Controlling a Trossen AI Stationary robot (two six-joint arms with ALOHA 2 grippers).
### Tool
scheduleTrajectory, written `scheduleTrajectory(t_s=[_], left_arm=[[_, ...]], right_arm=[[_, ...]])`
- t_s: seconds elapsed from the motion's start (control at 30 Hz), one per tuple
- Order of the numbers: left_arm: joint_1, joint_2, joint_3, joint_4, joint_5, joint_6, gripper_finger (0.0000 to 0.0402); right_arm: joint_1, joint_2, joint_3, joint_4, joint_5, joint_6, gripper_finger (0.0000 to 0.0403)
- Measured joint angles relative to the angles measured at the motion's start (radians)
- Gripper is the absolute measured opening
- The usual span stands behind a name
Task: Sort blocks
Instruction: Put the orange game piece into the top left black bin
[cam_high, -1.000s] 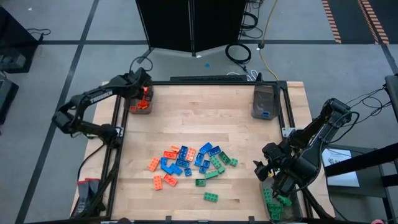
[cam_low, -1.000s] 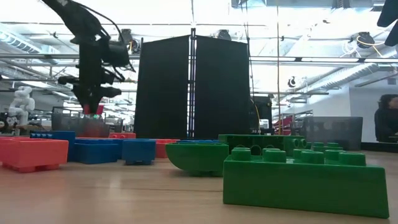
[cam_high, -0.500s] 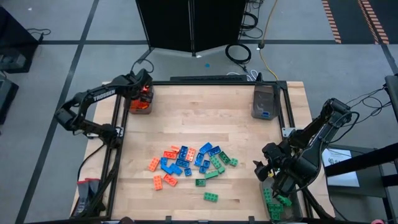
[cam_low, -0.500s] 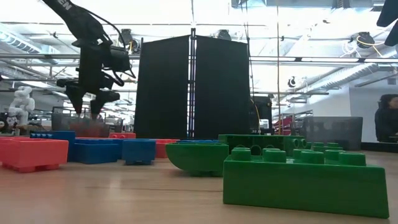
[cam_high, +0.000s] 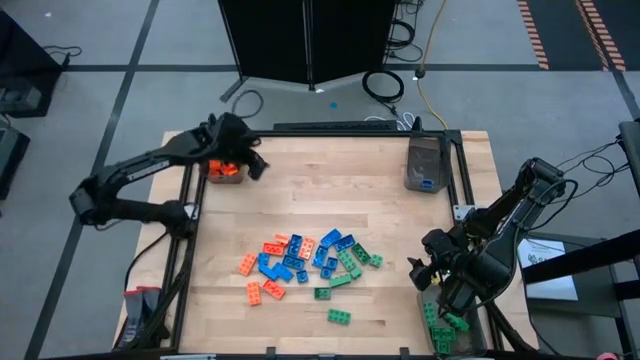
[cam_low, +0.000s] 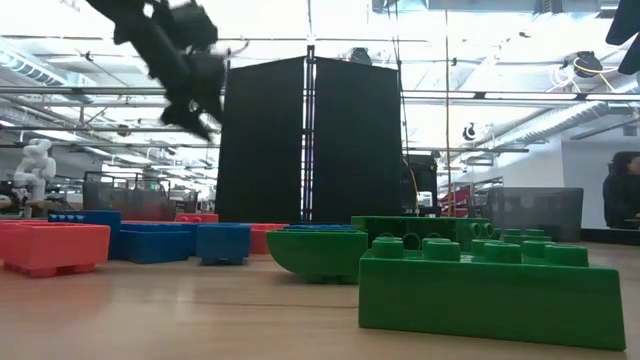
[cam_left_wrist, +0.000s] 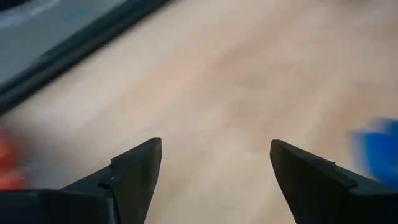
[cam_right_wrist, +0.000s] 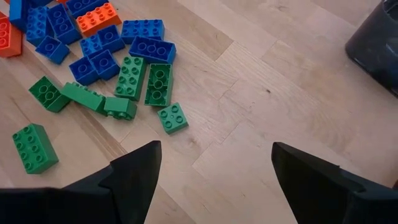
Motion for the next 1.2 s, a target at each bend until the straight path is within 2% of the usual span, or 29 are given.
scheduleTrajectory(t_s=[0.1, 0.27, 0.5, 0.63, 0.73, 1.0, 1.2], left_arm=[[-0.146, -0.027, 0.0, 0.011, 0.07, 0.081, 0.0299], [-0.366, -0.017, -0.034, 0.0, 0.049, 0.161, 0.0299], [-0.547, 0.053, -0.108, 0.089, 0.008, 0.128, 0.0299], [-0.613, 0.107, -0.14, 0.155, 0.003, 0.097, 0.0299], [-0.64, 0.152, -0.158, 0.191, -0.076, 0.096, 0.0299], [-0.648, 0.301, -0.191, 0.282, -0.117, 0.096, 0.0299], [-0.648, 0.403, -0.192, 0.302, -0.104, 0.119, 0.0294]], right_arm=[[0.0, 0.0, 0.0, 0.0, 0.0, 0.0, 0.0299], [0.0, 0.0, 0.0, 0.001, 0.0, 0.001, 0.0299], [0.0, 0.0, 0.0, 0.002, -0.003, 0.019, 0.0299], [0.0, 0.0, 0.0, 0.003, -0.005, 0.02, 0.0299], [0.0, 0.0, 0.0, 0.004, -0.005, 0.02, 0.0299], [0.0, 0.0, 0.0, 0.006, -0.005, 0.02, 0.0299], [0.0, 0.0, 0.0, 0.008, -0.005, 0.02, 0.0299]])
